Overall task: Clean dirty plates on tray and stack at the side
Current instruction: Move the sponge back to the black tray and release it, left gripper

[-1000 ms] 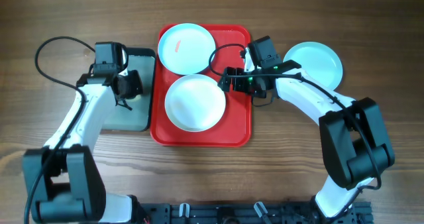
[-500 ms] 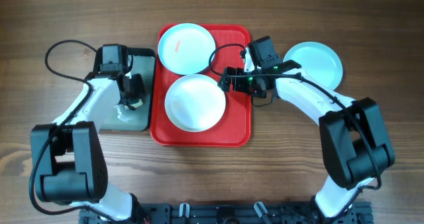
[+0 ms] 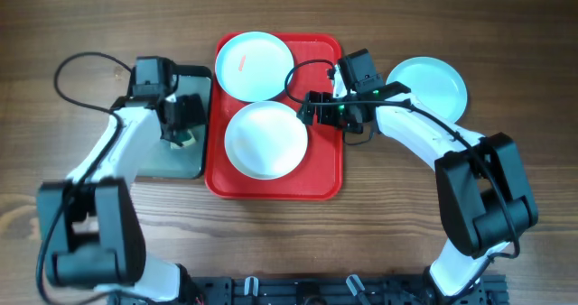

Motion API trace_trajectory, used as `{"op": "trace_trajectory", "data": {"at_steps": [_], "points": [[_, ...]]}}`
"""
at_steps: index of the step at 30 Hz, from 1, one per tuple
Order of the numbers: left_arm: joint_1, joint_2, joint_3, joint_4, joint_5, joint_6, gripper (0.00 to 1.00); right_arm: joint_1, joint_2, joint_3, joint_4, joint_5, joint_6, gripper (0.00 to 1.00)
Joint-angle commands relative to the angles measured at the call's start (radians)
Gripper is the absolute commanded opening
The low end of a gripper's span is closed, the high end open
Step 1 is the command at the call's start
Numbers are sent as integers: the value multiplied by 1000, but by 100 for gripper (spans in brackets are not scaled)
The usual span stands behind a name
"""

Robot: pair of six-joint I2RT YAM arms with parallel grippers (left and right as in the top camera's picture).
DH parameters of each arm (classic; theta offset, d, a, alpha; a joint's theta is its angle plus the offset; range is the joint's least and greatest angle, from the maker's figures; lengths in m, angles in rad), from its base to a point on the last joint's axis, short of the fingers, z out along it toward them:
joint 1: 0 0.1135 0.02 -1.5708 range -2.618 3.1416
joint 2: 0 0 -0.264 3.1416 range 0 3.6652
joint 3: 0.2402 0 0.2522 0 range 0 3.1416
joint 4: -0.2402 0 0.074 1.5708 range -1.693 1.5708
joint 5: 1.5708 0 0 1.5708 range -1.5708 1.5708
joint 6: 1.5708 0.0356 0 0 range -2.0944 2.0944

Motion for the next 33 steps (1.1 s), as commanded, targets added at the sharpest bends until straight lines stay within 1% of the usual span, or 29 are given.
{"op": "trace_trajectory", "data": {"at_steps": [1,5,8,11,12,15,19,20,21,22,24,25,27,29,33], "points": [[3,-185,72,22,5,-40,100,2,-31,23,1,-18,-6,100],[3,-296,72,33,5,-40,100,2,-31,23,98,-30,-7,100],[3,-338,72,27,5,-40,100,2,-31,23,103,-50,-11,100],[3,-345,72,27,5,-40,100,2,-31,23,72,-80,-10,99],[3,-343,72,27,5,-40,100,5,-31,23,63,-97,-10,94],[3,-340,72,27,5,-40,100,24,-31,23,9,-87,-11,83],[3,-340,72,27,5,-40,100,66,-31,13,-48,7,-10,76],[3,-340,72,27,5,-40,100,79,-31,7,-53,37,-11,67],[3,-340,72,27,5,-40,100,91,-31,3,-58,66,-11,55],[3,-340,72,27,5,-40,100,107,-31,-2,-62,94,-11,46],[3,-340,72,27,5,-40,100,135,-31,-6,-61,128,-11,35],[3,-340,72,27,5,-40,100,145,-31,-6,-61,141,-11,31],[3,-340,72,27,5,-40,100,174,-31,-6,-61,208,-10,31],[3,-340,72,27,5,-40,100,193,-31,-6,-61,265,-6,35],[3,-340,72,27,5,-40,100,202,-31,-6,-57,277,-6,38]]}}
